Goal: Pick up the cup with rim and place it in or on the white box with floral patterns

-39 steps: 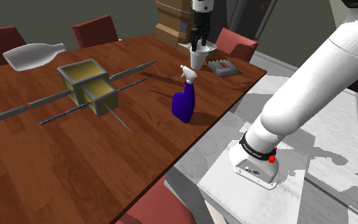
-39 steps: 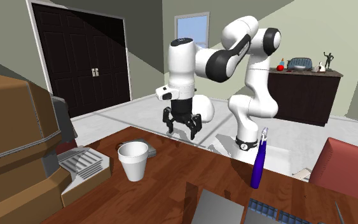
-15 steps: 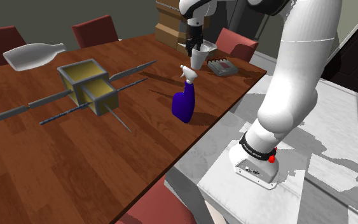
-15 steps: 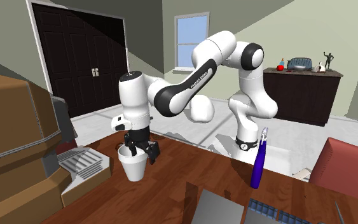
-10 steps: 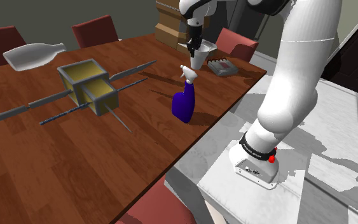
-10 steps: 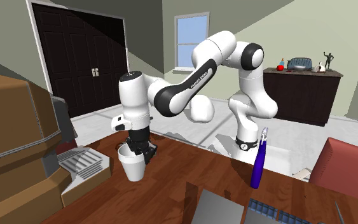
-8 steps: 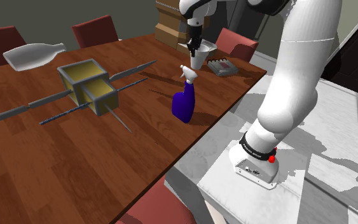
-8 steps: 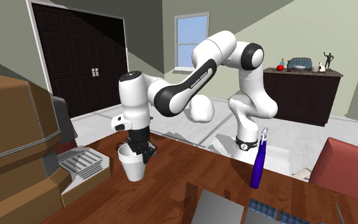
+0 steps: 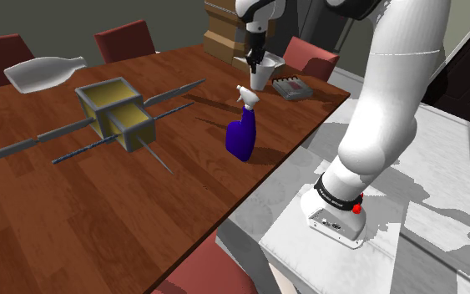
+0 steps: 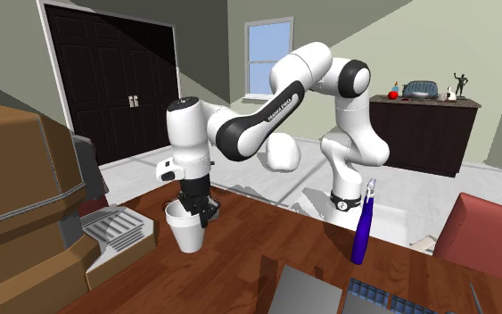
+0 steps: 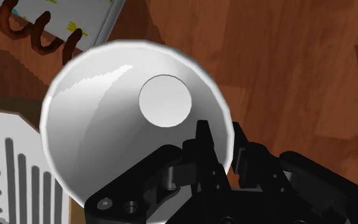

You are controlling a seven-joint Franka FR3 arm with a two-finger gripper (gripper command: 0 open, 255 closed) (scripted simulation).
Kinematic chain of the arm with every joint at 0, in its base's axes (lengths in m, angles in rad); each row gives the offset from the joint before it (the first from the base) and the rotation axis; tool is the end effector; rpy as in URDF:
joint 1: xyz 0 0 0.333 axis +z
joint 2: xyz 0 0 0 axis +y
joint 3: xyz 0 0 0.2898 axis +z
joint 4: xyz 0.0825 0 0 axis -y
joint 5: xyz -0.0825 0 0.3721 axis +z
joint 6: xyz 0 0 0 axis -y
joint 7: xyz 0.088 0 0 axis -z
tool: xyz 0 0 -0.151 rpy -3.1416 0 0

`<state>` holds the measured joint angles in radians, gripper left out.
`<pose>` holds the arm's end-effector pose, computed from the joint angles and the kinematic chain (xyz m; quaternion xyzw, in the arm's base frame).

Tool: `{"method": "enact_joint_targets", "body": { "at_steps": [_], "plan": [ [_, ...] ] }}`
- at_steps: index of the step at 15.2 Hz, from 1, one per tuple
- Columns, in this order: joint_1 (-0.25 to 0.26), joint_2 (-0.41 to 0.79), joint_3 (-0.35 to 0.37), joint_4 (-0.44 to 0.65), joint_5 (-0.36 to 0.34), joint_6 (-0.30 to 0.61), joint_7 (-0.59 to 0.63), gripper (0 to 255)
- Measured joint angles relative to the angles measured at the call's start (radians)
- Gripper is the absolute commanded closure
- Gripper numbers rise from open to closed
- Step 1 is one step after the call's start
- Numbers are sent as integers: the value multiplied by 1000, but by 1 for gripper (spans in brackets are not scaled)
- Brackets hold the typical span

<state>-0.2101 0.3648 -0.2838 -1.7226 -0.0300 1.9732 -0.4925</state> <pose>0.5445 -0.2868 0.3109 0.9966 0.0122 -0.0743 0.0325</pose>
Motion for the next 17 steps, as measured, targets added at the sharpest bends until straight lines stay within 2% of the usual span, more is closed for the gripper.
{"method": "enact_joint_targets", "body": {
  "at_steps": [17],
  "plan": [
    [2,-55,-7,151,-12,-204,-11,255]
  ]
}}
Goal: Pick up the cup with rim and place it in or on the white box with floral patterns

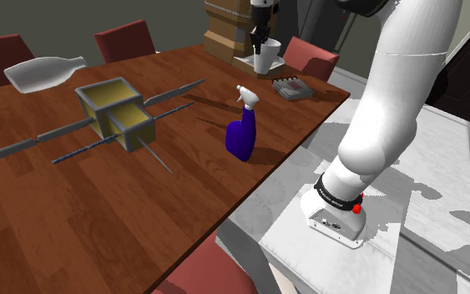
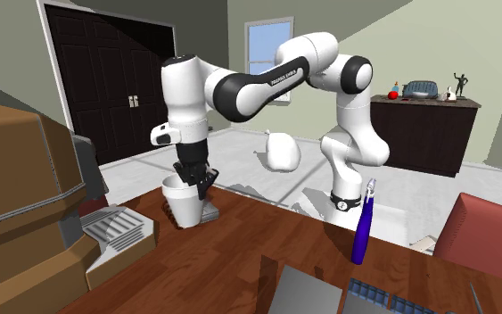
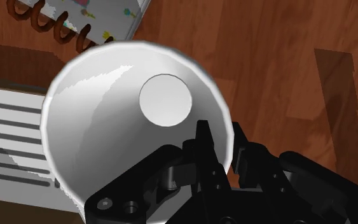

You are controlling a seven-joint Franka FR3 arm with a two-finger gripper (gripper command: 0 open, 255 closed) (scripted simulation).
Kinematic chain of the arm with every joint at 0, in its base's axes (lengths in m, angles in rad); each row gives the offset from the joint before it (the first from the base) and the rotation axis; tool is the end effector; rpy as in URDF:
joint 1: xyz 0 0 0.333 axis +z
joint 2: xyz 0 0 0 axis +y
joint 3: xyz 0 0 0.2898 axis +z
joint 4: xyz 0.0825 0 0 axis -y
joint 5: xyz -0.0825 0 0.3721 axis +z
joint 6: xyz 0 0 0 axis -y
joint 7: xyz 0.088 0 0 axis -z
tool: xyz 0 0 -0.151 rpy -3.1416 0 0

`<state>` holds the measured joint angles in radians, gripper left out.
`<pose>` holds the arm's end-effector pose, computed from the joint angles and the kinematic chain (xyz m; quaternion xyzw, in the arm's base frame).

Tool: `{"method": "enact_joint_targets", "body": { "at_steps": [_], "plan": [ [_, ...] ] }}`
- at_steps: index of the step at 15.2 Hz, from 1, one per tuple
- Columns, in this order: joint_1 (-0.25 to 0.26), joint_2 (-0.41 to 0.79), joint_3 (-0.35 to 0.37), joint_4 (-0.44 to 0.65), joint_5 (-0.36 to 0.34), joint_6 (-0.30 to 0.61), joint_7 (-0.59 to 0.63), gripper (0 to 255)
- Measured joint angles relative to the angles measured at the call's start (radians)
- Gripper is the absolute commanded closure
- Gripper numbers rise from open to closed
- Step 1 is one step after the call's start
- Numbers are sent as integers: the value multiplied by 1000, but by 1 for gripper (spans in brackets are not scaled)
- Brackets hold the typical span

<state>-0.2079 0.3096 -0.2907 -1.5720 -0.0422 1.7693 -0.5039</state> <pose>0.5450 -0.2875 0.3966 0.9966 0.0122 -0.0746 0.0326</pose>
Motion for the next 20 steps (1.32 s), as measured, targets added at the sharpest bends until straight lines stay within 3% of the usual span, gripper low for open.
{"method": "enact_joint_targets", "body": {
  "at_steps": [5,20],
  "plan": [
    [-4,-11,-4,44,-2,-54,-10,255],
    [-164,-119,-117,-11,-35,-71,-282,255]
  ]
}}
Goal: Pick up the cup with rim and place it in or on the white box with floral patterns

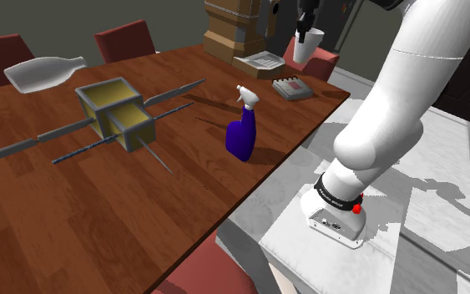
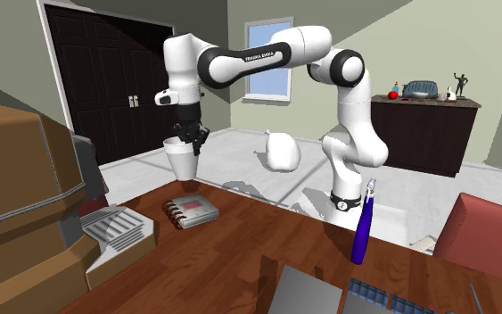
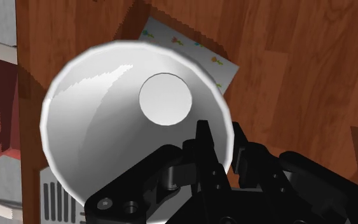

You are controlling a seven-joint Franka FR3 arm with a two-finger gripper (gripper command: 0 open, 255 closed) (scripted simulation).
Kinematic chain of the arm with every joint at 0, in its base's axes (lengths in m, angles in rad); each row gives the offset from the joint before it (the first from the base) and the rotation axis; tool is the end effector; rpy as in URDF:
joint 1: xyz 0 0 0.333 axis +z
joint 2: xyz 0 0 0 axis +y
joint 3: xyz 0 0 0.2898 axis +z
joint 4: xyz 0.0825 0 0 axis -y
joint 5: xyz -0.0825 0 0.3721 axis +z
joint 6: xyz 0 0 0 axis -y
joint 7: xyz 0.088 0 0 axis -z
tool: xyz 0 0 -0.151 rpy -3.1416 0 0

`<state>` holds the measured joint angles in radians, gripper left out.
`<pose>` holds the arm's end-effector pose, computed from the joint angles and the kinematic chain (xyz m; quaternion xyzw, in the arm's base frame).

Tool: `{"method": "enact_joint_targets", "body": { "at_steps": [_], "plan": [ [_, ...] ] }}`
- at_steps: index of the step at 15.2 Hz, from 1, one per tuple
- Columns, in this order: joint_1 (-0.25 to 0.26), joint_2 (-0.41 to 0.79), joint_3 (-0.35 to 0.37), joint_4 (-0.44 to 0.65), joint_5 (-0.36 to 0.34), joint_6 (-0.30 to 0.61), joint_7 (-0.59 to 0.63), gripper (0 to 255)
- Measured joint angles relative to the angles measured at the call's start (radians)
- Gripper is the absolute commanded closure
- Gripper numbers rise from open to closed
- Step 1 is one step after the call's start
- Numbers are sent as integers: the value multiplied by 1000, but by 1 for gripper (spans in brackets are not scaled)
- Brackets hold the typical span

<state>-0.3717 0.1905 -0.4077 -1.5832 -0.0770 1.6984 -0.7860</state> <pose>0.4228 -0.4138 0.4605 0.9966 0.0115 -0.0745 0.0325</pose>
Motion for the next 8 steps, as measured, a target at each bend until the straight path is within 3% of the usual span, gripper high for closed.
{"method": "enact_joint_targets", "body": {
  "at_steps": [8],
  "plan": [
    [-2,3,-1,-97,-1,99,4,255]
  ]
}}
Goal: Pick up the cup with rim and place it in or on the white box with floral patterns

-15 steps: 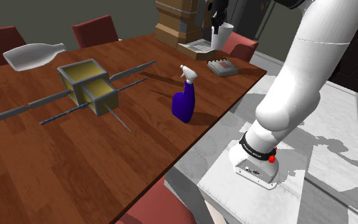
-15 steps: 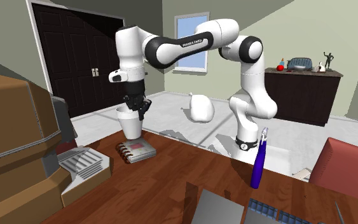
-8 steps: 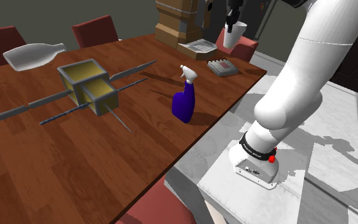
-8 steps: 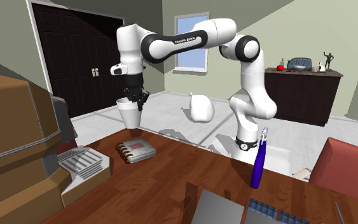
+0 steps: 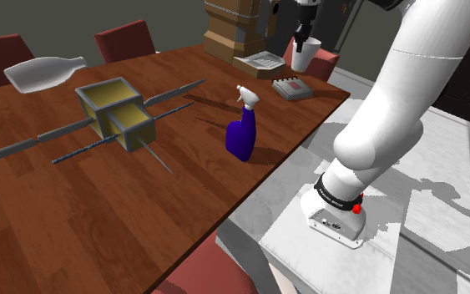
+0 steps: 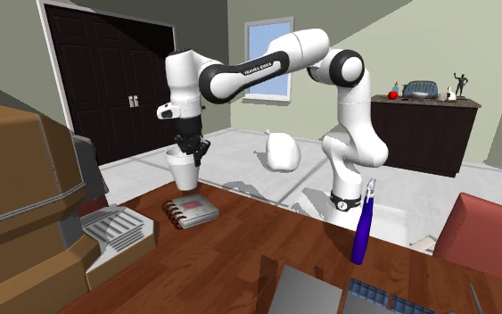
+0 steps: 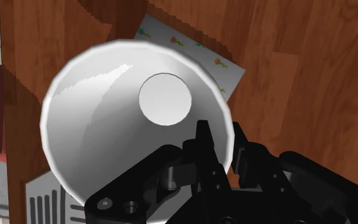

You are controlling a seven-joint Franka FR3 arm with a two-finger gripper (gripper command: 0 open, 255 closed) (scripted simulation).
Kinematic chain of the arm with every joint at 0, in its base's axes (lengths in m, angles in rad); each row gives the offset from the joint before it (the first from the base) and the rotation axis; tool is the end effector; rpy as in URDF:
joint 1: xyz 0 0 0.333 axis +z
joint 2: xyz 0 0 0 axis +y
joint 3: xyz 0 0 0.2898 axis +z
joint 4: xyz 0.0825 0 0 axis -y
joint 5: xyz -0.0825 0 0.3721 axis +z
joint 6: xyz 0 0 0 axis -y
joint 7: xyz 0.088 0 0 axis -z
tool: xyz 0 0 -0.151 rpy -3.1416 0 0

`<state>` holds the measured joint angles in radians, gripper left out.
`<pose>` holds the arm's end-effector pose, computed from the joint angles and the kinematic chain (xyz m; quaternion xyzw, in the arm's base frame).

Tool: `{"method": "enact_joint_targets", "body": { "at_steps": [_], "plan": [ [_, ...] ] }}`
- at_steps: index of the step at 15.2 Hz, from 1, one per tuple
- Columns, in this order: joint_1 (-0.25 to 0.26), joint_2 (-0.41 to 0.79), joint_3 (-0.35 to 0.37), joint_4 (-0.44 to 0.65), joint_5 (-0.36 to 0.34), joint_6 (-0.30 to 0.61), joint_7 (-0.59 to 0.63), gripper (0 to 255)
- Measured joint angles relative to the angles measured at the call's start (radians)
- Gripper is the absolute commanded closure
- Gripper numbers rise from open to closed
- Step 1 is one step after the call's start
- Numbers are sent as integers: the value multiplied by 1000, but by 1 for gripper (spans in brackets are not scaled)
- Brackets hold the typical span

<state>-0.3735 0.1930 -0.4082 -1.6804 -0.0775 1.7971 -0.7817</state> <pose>0.4204 -0.4160 0.4222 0.9966 0.0121 -0.0749 0.0322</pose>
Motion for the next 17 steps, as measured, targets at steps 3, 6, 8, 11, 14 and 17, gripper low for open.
{"method": "enact_joint_targets", "body": {
  "at_steps": [3,6,8,11,14,17],
  "plan": [
    [0,7,1,-28,2,35,3,255],
    [-1,16,2,-59,5,74,6,255],
    [-1,16,2,-87,4,102,7,255],
    [-3,32,3,-107,9,137,8,255],
    [-3,39,4,-128,12,164,10,255],
    [-4,41,4,-130,12,168,10,255]
  ]
}}
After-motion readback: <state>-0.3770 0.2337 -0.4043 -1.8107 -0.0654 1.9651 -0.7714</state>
